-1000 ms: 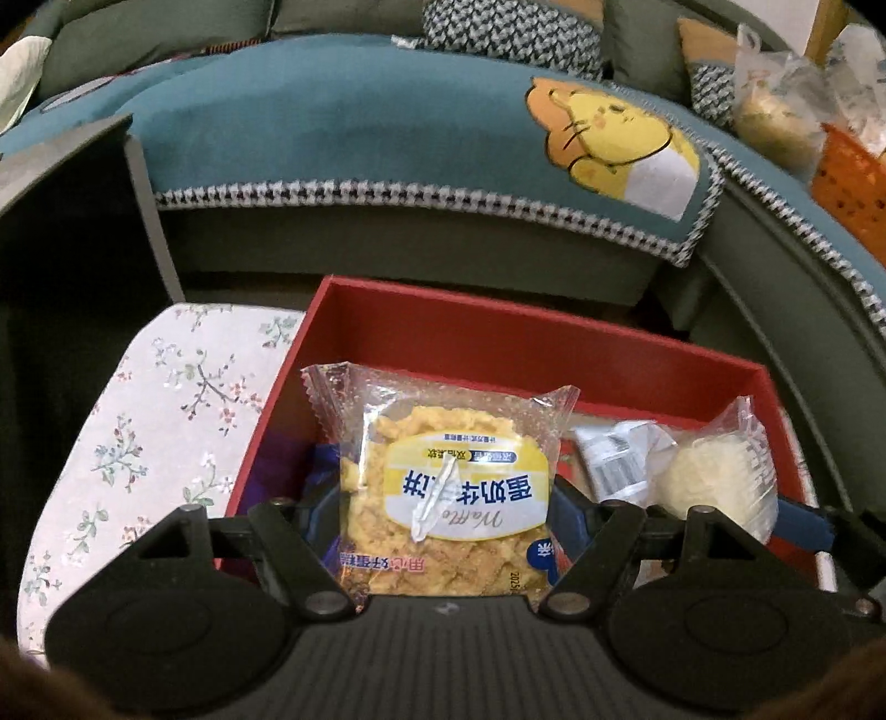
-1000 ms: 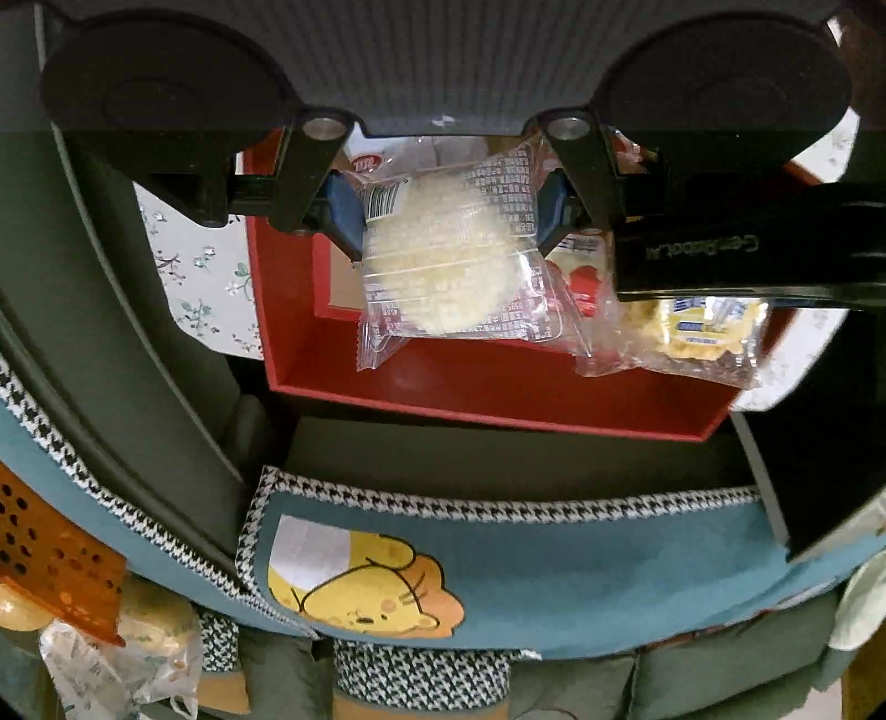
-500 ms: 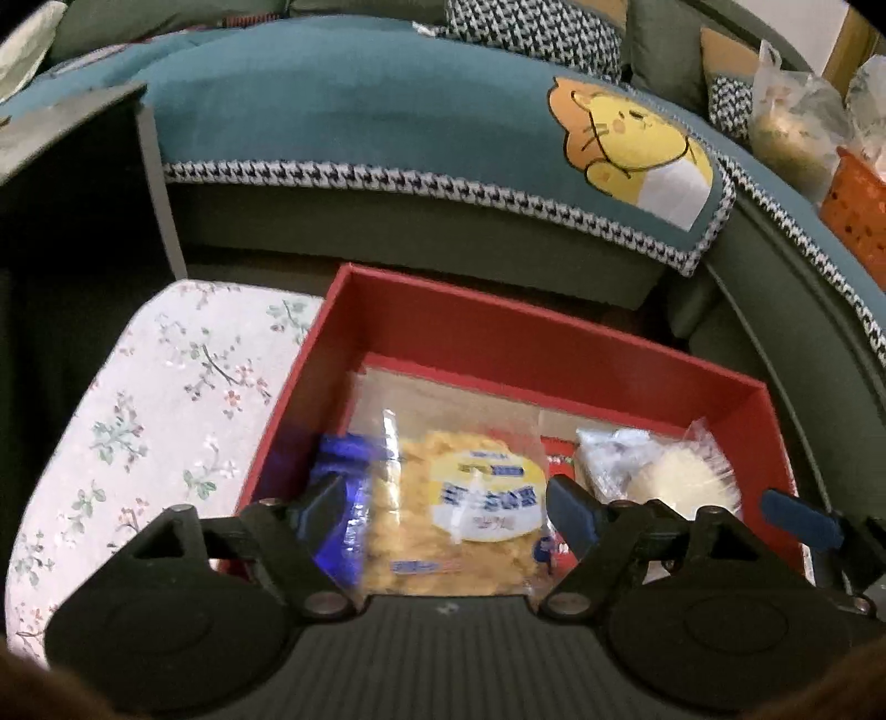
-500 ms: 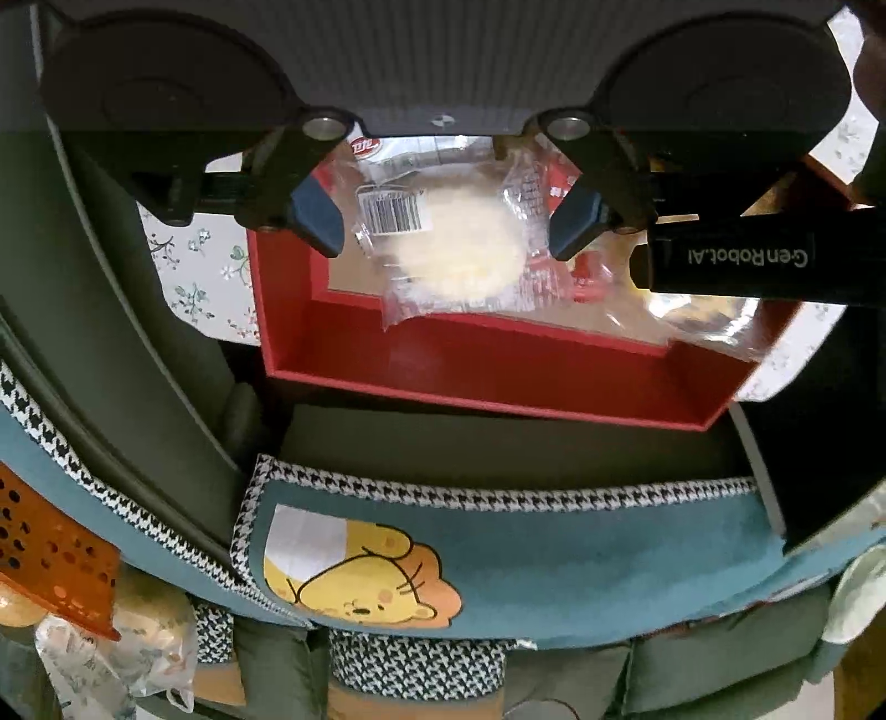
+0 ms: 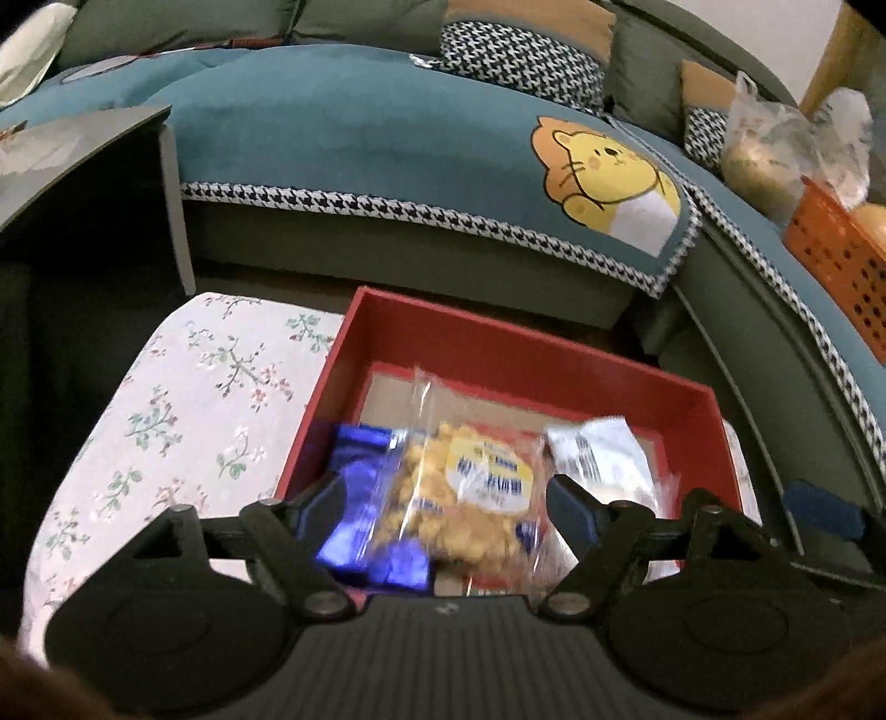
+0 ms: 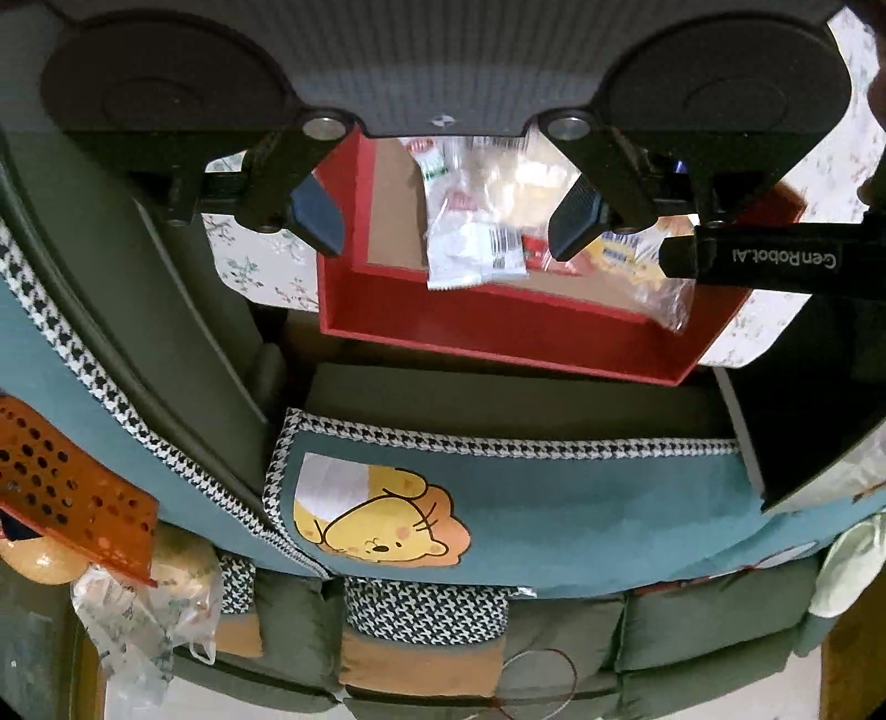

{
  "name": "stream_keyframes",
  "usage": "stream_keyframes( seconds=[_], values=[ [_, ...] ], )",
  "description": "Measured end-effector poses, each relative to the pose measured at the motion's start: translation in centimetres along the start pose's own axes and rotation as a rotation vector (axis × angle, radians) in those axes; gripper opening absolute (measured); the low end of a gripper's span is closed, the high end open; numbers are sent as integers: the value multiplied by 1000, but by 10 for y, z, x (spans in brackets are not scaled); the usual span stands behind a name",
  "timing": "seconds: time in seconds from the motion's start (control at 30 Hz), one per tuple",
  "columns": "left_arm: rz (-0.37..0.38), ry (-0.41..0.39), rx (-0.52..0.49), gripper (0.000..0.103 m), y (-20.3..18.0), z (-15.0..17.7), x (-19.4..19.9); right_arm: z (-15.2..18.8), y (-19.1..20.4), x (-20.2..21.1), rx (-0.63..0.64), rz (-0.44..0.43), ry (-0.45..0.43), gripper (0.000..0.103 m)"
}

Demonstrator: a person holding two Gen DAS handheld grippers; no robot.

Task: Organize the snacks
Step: 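Lower both clear bags into the red box and open both tools, then grasp the gold wafer pack with the left tool while the right tool grasps the white Kaprons wafer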

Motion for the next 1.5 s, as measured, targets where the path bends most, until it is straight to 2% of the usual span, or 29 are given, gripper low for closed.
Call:
stream_keyframes(
  seconds=[0.3, 0.4, 0.57, 0.77, 0.9, 1.03, 1.1, 1.17, 1.27, 1.37, 1.5],
  values=[
    [19, 83, -61, 83, 12, 47, 33, 30, -5, 37, 7, 2, 49, 85],
    [24, 130, -65, 83, 18, 66, 39, 41, -6, 47, 0, -1, 73, 85],
    [34, 218, -134, 83, 26, 100, 42, 57, -6, 66, -17, -16, 116, 85],
    [99, 322, -161, 83, 39, 130, 36, 76, -9, 90, -55, -30, 146, 86],
    [109, 340, -200, 83, 39, 141, 34, 87, -13, 97, -80, -27, 181, 86],
    [125, 348, -310, 82, 25, 151, 29, 97, -19, 104, -82, -12, 194, 86],
    [103, 336, -365, 79, 19, 156, 32, 102, -26, 108, -95, -2, 200, 86],
    [91, 335, -393, 67, 15, 159, 36, 109, -35, 111, -103, 19, 210, 86],
    [94, 340, -381, 52, 10, 162, 44, 123, -50, 113, -116, 54, 236, 86],
    [113, 344, -355, 46, 7, 161, 53, 136, -65, 113, -134, 87, 265, 86],
    [105, 324, -355, 42, 1, 160, 63, 149, -75, 111, -149, 107, 303, 86]
  ],
)
Point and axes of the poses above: each gripper's, at about its wrist camera, not at the fingertips, and x roughly against the way its jaws point, y to its left, z to its underside, the point moved 7 cm from there along -x, roughly the way its jaws point, and after that the axes turned 8 degrees about -y, right-handed, at the moved point
